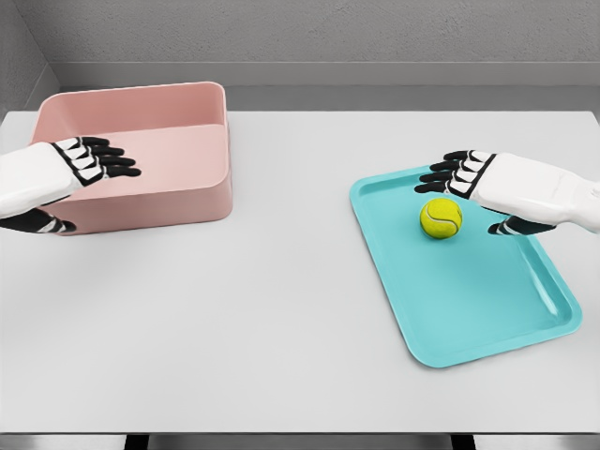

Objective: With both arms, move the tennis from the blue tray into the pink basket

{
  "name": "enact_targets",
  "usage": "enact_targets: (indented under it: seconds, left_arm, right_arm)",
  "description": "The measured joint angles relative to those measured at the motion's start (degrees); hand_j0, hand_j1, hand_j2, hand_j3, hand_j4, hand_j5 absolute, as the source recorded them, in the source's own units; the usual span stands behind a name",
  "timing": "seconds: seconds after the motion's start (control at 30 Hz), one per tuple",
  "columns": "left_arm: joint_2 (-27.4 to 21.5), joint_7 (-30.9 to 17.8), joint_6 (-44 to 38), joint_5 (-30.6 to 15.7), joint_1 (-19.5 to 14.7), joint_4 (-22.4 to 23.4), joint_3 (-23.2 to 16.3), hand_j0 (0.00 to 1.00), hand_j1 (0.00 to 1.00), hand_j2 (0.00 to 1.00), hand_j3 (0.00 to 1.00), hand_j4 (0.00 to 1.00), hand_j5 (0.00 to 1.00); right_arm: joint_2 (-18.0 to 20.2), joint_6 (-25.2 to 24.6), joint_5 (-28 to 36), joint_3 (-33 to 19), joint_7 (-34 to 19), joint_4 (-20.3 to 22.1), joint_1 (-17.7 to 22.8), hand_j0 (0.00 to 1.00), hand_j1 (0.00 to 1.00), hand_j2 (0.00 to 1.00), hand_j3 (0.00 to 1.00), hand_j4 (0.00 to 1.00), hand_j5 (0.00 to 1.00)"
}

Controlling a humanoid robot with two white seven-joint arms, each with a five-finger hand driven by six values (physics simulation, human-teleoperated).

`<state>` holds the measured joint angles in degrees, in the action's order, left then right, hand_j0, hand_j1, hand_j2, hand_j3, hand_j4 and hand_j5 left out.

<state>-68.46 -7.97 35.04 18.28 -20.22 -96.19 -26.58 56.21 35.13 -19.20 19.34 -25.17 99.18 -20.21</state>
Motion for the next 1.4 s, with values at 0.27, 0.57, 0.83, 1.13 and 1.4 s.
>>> enact_targets:
  seconds: [0.27,0.57,0.83,1.13,1.4]
  left_arm:
    - [-0.1,0.0,0.0,1.2,0.0,0.2,0.1,1.0,1.0,1.0,1.0,1.0,1.0]
    - [0.0,0.0,0.0,1.2,0.0,0.6,0.1,1.0,1.0,1.0,1.0,1.0,1.0]
    - [0.1,0.1,0.0,0.6,-0.7,1.7,0.6,1.0,1.0,1.0,1.0,1.0,1.0]
    - [0.4,0.0,0.0,1.0,-0.4,1.6,0.2,1.0,1.0,1.0,1.0,1.0,1.0]
    - [0.5,-0.6,0.0,1.3,-0.3,1.4,0.0,1.0,1.0,1.0,1.0,1.0,1.0]
  right_arm:
    - [-1.0,0.0,0.1,0.2,0.1,-4.3,-1.8,1.0,1.0,1.0,1.0,1.0,1.0]
    - [-7.3,0.0,-0.4,10.2,-9.1,-10.2,-14.9,0.99,0.99,0.99,0.99,0.99,0.99]
    - [-10.2,0.0,-0.5,16.3,-9.8,-20.5,-16.3,0.99,0.99,0.99,0.99,0.99,0.99]
    - [-12.1,0.0,-0.5,17.9,-9.8,-26.3,-17.8,0.99,0.99,0.99,0.99,0.99,0.99]
    - [-13.2,0.0,-0.5,19.3,-9.8,-28.0,-17.8,0.98,0.98,0.98,0.98,0.98,0.98]
